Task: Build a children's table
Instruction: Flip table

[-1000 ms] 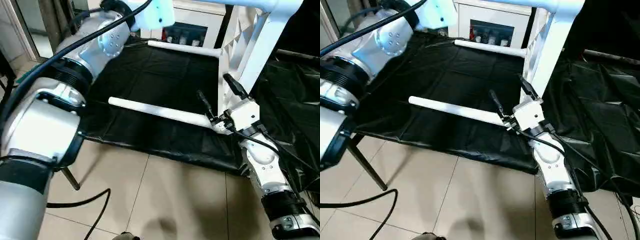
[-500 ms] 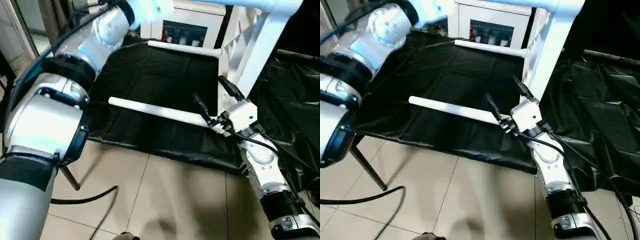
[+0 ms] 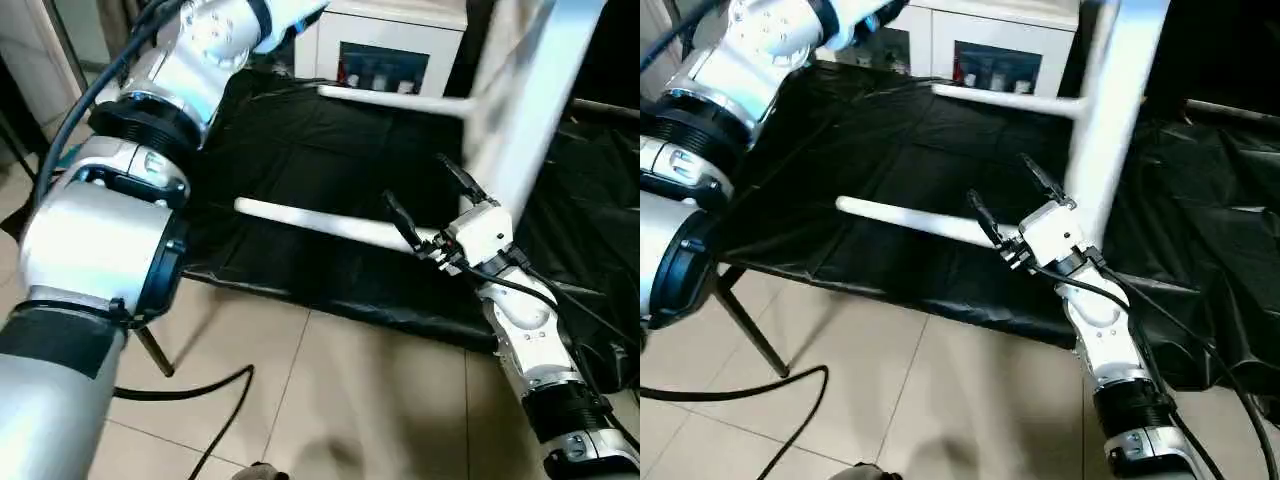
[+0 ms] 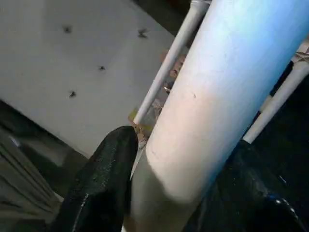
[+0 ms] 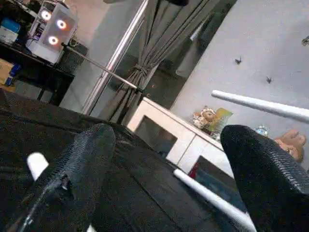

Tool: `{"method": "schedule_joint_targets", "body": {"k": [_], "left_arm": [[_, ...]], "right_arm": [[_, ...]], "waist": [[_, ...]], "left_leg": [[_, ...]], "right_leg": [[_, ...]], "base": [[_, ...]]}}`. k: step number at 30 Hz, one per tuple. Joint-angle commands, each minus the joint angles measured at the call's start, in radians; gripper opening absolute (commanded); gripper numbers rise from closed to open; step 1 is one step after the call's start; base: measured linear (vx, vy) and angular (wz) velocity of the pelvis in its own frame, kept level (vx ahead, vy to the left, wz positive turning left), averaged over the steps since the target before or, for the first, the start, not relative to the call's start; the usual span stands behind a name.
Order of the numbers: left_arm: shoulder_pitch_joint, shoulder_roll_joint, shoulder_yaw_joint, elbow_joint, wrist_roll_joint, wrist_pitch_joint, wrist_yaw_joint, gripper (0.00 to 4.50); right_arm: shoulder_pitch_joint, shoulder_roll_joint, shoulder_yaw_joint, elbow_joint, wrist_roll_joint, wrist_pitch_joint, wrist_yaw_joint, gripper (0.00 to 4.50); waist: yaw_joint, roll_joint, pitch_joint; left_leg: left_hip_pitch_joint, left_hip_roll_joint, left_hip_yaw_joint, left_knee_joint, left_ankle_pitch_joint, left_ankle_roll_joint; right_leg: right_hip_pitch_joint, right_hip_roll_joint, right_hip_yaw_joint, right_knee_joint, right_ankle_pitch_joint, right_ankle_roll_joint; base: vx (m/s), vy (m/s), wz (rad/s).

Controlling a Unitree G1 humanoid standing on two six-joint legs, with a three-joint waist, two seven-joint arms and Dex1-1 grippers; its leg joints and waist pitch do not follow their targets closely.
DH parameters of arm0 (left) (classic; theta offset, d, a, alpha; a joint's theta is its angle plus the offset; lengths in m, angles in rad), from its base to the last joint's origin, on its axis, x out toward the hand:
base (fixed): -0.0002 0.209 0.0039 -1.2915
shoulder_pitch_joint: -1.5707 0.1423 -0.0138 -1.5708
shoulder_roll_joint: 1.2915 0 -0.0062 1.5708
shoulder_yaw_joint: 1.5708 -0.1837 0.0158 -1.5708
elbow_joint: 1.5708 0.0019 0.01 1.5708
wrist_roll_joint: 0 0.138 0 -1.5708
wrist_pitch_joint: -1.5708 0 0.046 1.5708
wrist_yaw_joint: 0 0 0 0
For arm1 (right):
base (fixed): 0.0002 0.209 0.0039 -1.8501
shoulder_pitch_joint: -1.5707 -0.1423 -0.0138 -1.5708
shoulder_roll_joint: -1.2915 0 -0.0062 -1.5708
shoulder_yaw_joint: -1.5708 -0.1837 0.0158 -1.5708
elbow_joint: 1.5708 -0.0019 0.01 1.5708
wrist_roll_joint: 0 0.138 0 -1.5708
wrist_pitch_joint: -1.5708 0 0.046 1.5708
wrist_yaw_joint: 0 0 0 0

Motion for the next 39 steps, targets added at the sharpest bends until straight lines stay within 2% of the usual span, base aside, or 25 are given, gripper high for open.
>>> {"method": "schedule_joint_targets", "body": {"k": [1,5,7,10,11,12,13,14,15,16,17,19,22,26,31,34,35,39], "left_arm": [[-0.004,-0.033,0.197,0.040,-0.251,0.111,0.040,2.29],[-0.011,-0.036,0.263,0.044,-0.308,0.185,0.069,2.30],[-0.005,-0.037,0.274,0.039,-0.311,0.188,0.072,2.30],[0.002,-0.042,0.295,0.032,-0.323,0.200,0.076,2.26],[0.007,-0.042,0.299,0.026,-0.324,0.202,0.083,2.26],[0.022,-0.044,0.303,0.012,-0.327,0.202,0.086,2.18],[0.037,-0.046,0.304,-0.004,-0.330,0.191,0.090,2.18],[0.037,-0.046,0.304,-0.004,-0.330,0.191,0.090,2.15],[0.062,-0.053,0.299,-0.029,-0.331,0.184,0.083,2.14],[0.069,-0.054,0.296,-0.037,-0.332,0.181,0.083,2.14],[0.080,-0.055,0.289,-0.048,-0.329,0.179,0.088,2.11],[0.091,-0.053,0.284,-0.061,-0.328,0.178,0.099,2.05],[0.121,-0.050,0.276,-0.100,-0.321,0.174,0.101,2.01],[0.164,-0.050,0.263,-0.156,-0.315,0.145,0.080,1.98],[0.197,-0.044,0.247,-0.219,-0.315,0.154,0.060,1.94],[0.210,-0.038,0.241,-0.246,-0.314,0.166,0.059,1.91],[0.219,-0.036,0.241,-0.262,-0.317,0.175,0.062,1.91],[0.231,-0.035,0.240,-0.286,-0.322,0.189,0.064,1.90]], "right_arm": [[0.010,-0.014,-0.013,0.002,0.002,0.011,0.012,3.90],[0.034,-0.009,0.017,-0.005,0.019,0.057,0.068,3.90],[0.044,-0.003,0.019,-0.006,0.029,0.076,0.077,3.90],[0.059,0.010,0.004,-0.005,0.044,0.103,0.057,3.90],[0.064,0.024,-0.017,-0.004,0.069,0.117,0.039,3.90],[0.069,0.047,-0.069,0.011,0.109,0.131,-0.015,4.18],[0.072,0.062,-0.104,0.022,0.133,0.139,-0.048,4.18],[0.072,0.062,-0.104,0.022,0.133,0.139,-0.048,4.28],[0.078,0.075,-0.149,0.038,0.149,0.136,-0.100,4.37],[0.081,0.078,-0.160,0.038,0.150,0.136,-0.111,4.37],[0.086,0.082,-0.176,0.038,0.152,0.132,-0.131,4.49],[0.094,0.086,-0.197,0.034,0.156,0.131,-0.154,4.50],[0.101,0.094,-0.234,0.032,0.168,0.138,-0.209,4.50],[0.090,0.101,-0.251,0.042,0.184,0.181,-0.214,4.50],[0.005,0.091,-0.260,0.118,0.223,0.301,-0.184,4.50],[-0.079,0.077,-0.257,0.226,0.229,0.367,-0.133,4.50],[-0.134,0.074,-0.268,0.292,0.238,0.391,-0.112,4.50],[-0.198,0.069,-0.268,0.356,0.244,0.399,-0.077,4.50]], "waist": [[-0.007,-0.022,-0.072],[-0.010,-0.019,-0.069],[-0.009,-0.017,-0.071],[-0.011,-0.016,-0.077],[-0.012,-0.017,-0.082],[-0.012,-0.017,-0.084],[-0.012,-0.021,-0.087],[-0.010,-0.022,-0.090],[-0.005,-0.023,-0.096],[-0.004,-0.023,-0.092],[-0.002,-0.022,-0.092],[-0.004,-0.022,-0.091],[-0.006,-0.023,-0.086],[-0.007,-0.021,-0.084],[-0.012,-0.015,-0.086],[-0.014,-0.013,-0.089],[-0.014,-0.017,-0.090],[-0.008,-0.017,-0.092]], "left_leg": [[0.048,0.166,-0.089,-0.095,-0.240,0.014],[0.046,0.165,-0.093,-0.097,-0.277,0.004],[0.046,0.165,-0.094,-0.098,-0.270,0.000],[0.047,0.169,-0.095,-0.097,-0.215,0.016],[0.050,0.168,-0.092,-0.092,-0.143,0.038],[0.049,0.167,-0.090,-0.089,-0.117,0.049],[0.048,0.165,-0.087,-0.082,-0.065,0.074],[0.046,0.164,-0.086,-0.078,-0.038,0.085],[0.047,0.160,-0.083,-0.069,0.021,0.103],[0.043,0.160,-0.081,-0.068,0.057,0.122],[0.043,0.160,-0.081,-0.067,0.058,0.125],[0.046,0.159,-0.079,-0.069,0.032,0.120],[0.044,0.162,-0.080,-0.077,-0.033,0.094],[0.044,0.162,-0.081,-0.083,-0.082,0.064],[0.046,0.158,-0.081,-0.082,-0.064,0.054],[0.049,0.153,-0.077,-0.078,-0.045,0.046],[0.047,0.155,-0.077,-0.076,-0.034,0.047],[0.049,0.154,-0.074,-0.071,0.005,0.055]], "right_leg": [[0.023,-0.127,0.064,-0.055,-0.002,-0.282],[0.022,-0.126,0.065,-0.061,-0.054,-0.280],[0.022,-0.124,0.064,-0.059,-0.033,-0.283],[0.022,-0.120,0.061,-0.047,0.055,-0.294],[0.022,-0.116,0.057,-0.036,0.151,-0.306],[0.020,-0.116,0.057,-0.033,0.180,-0.310],[0.021,-0.119,0.058,-0.028,0.229,-0.319],[0.023,-0.122,0.058,-0.025,0.252,-0.323],[0.020,-0.119,0.054,-0.017,0.304,-0.331],[0.017,-0.117,0.053,-0.016,0.321,-0.332],[0.016,-0.116,0.052,-0.015,0.311,-0.331],[0.014,-0.113,0.049,-0.017,0.260,-0.327],[0.016,-0.116,0.051,-0.026,0.187,-0.316],[0.018,-0.116,0.052,-0.030,0.154,-0.309],[0.016,-0.109,0.048,-0.028,0.159,-0.308],[0.016,-0.109,0.047,-0.025,0.176,-0.313],[0.018,-0.111,0.047,-0.024,0.185,-0.317],[0.017,-0.112,0.047,-0.019,0.211,-0.320]], "base": [[0.000,0.000,0.00],[0.000,0.000,0.00],[0.000,0.000,0.00],[0.000,0.000,0.00],[0.000,0.000,0.00],[0.000,0.000,0.00],[0.000,0.000,0.00],[0.000,0.000,0.00],[0.000,0.000,0.00],[0.000,0.000,0.00],[0.000,0.000,0.00],[0.000,0.000,0.00],[0.000,0.000,0.00],[0.000,0.000,0.00],[0.000,0.000,0.00],[0.000,0.000,0.00],[0.000,0.000,0.00],[0.000,0.000,0.00]]}}
